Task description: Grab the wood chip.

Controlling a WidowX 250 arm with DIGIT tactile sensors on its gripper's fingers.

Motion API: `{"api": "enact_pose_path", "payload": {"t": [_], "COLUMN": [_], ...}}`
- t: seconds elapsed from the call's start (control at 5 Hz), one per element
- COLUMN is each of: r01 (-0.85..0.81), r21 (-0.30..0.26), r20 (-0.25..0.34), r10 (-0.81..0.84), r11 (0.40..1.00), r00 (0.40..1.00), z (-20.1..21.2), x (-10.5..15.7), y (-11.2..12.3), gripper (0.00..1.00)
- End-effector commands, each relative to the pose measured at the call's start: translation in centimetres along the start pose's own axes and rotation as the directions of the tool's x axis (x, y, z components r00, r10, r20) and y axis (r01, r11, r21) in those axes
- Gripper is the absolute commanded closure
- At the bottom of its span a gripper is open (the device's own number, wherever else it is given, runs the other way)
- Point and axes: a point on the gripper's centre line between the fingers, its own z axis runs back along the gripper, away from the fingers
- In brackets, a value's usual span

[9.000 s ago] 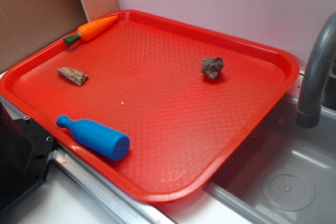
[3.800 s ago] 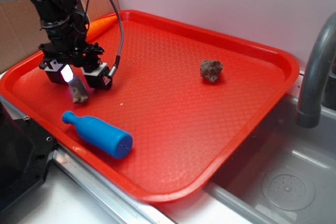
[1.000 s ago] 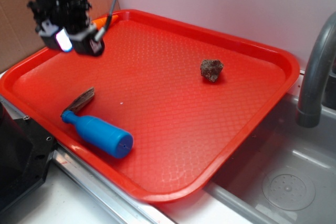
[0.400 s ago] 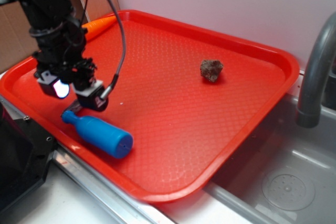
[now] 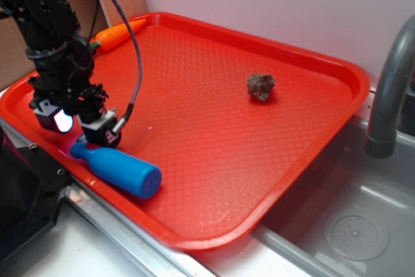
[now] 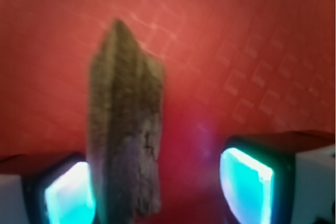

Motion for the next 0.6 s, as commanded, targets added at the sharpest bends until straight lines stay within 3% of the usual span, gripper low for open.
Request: {"api": "enact_pose_path", "payload": {"t": [0.0, 0.2, 0.4], "r01": [0.012, 0.014, 0.017], "r21": [0.016, 0.008, 0.013], "r20": [0.005, 0.004, 0.006], "r10": [-0.013, -0.014, -0.017], "r11": [1.0, 1.0, 1.0], "r00": [1.0, 1.0, 1.0], "z": [-1.22, -1.35, -1.33], "x": [-0.99, -1.03, -1.03], "y": [1.35, 1.1, 1.05], "gripper": [0.5, 1.0, 1.0]}}
